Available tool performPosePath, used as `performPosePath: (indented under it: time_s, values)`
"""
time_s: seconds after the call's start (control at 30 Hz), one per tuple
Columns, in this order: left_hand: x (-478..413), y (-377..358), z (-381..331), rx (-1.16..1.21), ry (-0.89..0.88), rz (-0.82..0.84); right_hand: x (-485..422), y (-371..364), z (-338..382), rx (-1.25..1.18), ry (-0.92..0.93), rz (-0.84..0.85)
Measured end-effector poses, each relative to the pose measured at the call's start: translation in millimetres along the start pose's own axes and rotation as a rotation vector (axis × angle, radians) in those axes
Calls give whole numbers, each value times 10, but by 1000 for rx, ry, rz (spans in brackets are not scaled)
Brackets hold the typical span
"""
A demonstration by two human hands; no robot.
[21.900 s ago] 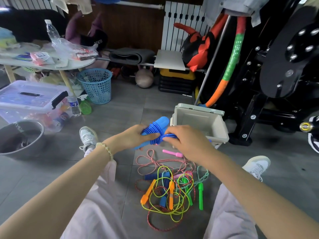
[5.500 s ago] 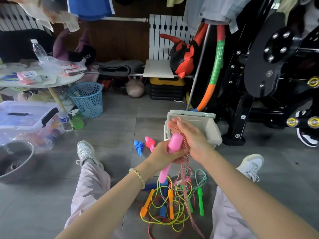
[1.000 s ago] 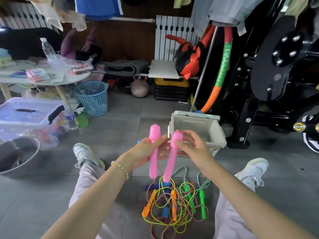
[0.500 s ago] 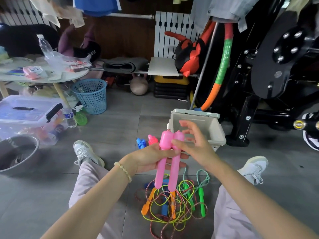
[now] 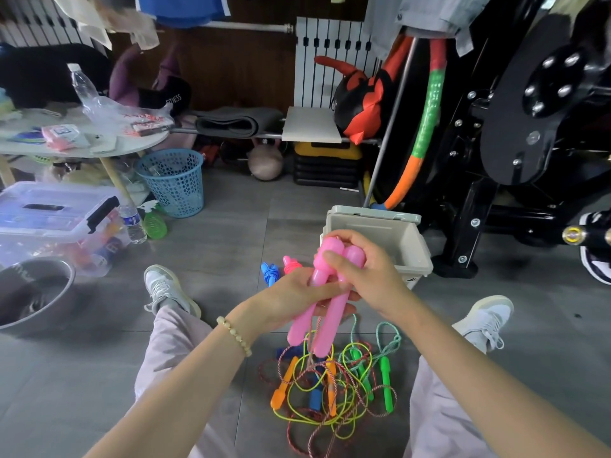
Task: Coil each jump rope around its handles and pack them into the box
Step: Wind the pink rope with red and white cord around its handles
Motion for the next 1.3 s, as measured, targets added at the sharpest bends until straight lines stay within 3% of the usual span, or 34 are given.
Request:
performPosePath:
  time_s: [0.1,0.17,0.3,0.5,0.73,1.0,1.3]
  values:
    - [27,105,-23,-96,-87,-174,-48,51,24,1,33,-38]
    - [42,158,11,12,-100,-227,-75,54,77,12,58,-31]
    - [47,109,-33,-1,-104,-128,-102,11,166,14,82,10]
    - [88,-3,55,41,48,-28,-114,27,189,22,127,2]
    - [154,39,190,-13,117,-69,-115,118,189,-15,132,-50]
    - [183,97,26,-35,-24,-130,-173,187,322,18,166,-50]
    - [200,81,-122,-29,-32,-96,-212,220,432,9,192,-6]
Point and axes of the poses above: each hand's wrist, its own x-axis away from the middle knuckle, its own y-axis out of the back of the hand, z = x × y, the point moved 8 cm from there along -x, towards the middle knuckle, and after that the axes turned 5 degrees about z, right-handed, at the moved point
